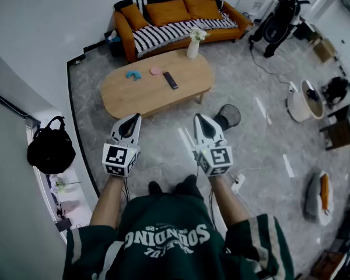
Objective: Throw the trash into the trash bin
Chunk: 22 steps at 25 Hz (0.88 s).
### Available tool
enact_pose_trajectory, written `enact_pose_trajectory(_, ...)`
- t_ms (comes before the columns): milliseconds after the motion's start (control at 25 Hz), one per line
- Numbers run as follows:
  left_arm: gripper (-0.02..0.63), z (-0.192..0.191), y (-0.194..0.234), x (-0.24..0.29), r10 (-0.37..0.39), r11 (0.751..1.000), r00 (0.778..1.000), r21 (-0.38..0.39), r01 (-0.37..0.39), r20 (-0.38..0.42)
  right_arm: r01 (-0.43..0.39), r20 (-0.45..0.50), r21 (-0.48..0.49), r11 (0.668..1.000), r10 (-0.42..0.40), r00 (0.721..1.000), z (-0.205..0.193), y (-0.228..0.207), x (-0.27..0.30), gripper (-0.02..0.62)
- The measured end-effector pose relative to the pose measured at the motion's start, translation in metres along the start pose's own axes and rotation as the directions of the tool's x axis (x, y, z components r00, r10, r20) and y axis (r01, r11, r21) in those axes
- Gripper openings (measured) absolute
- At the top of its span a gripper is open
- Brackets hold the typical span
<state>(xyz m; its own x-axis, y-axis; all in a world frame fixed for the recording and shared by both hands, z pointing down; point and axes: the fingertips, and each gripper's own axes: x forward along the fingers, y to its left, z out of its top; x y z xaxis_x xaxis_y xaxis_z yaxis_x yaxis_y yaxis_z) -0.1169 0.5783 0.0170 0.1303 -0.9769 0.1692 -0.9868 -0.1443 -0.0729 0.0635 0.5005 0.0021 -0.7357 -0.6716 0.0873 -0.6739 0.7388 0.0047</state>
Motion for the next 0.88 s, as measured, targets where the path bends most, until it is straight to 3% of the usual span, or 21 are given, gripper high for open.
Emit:
enact_pose_trajectory(240,-0.003,-0.004,0.004,0.0,0.005,1.0,1.0,-0.017,-0.005,-0.007,-0.071,-0.024,0.044,0.996,0.072,0.997,-0.012,0.014,0.009,0.0)
enact_pose_trajectory(480,-0.003,-0.008,0.003,0.004,-0.005,0.999,1.0,-0.034,0.005,-0.006,-0.042,-0.007,0.003,0.999,0.042,0.999,-0.014,0.007,0.013,0.0)
enact_pose_trajectory(880,-0.003,-0.02,0.01,0.017,-0.029,0.999,0.999,-0.037,0.029,-0.016,0.035,0.004,0.05,0.998,-0.035,0.999,-0.011,0.0,0.02,0.0)
